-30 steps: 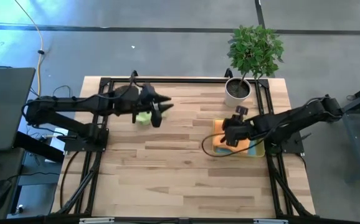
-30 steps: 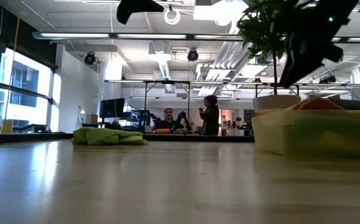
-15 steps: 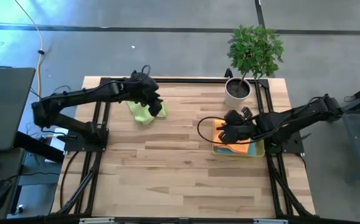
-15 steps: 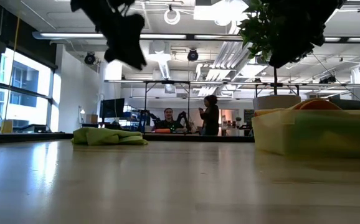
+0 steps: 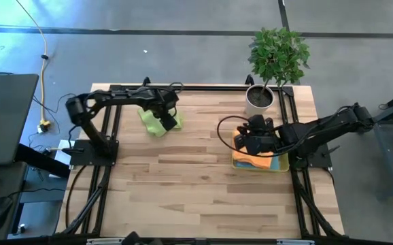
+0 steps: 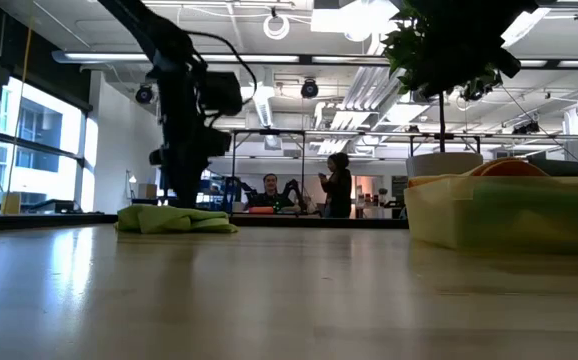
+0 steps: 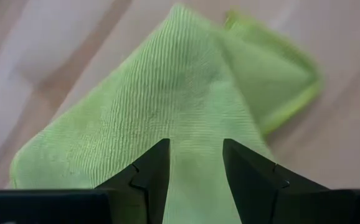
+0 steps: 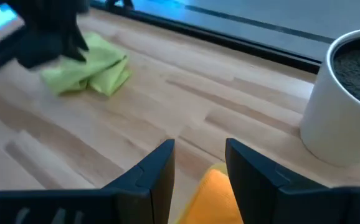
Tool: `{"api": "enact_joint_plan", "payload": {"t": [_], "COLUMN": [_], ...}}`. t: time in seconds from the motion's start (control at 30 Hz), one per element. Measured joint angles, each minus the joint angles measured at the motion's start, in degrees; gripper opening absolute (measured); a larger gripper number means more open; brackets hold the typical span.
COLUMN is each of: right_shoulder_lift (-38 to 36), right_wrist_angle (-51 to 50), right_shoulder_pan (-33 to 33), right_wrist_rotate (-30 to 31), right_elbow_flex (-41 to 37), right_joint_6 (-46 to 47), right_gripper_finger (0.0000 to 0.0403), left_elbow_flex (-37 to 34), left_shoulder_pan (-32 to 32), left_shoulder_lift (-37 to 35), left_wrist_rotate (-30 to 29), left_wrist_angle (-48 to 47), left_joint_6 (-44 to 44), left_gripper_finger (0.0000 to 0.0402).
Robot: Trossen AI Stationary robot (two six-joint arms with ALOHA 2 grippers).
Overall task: Fold microfiber towels
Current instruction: Fold the green microfiber cloth
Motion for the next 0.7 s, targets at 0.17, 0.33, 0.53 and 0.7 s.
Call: {"api": "enact_joint_plan", "payload": {"t": [0.17, 0.33, 0.53, 0.7], "right_shoulder_lift": [0.0, 0.0, 0.0, 0.0], "right_wrist_angle": [0.9, 0.9, 0.5, 0.5], "right_shoulder_pan": [0.3, 0.3, 0.3, 0.4], "right_wrist_rotate": [0.2, 0.2, 0.3, 0.3], "right_elbow_flex": [0.0, 0.0, 0.0, 0.0], "right_joint_6": [1.8, 1.6, -0.6, -1.7], "right_gripper_finger": [0.0133, 0.0133, 0.0133, 0.0133], "left_elbow_flex": [0.0, 0.3, 0.3, 1.1], "left_shoulder_pan": [-0.2, -1.4, -5.8, -10.7], "left_shoulder_lift": [5.4, 8.6, 9.3, 9.4], "left_wrist_rotate": [-0.6, -0.4, 0.0, 0.1], "left_wrist_angle": [0.0, -0.3, 0.9, 1.1], "left_joint_6": [0.4, 0.4, 0.3, -2.3], "left_gripper_finger": [0.0138, 0.0138, 0.0138, 0.0138]}}
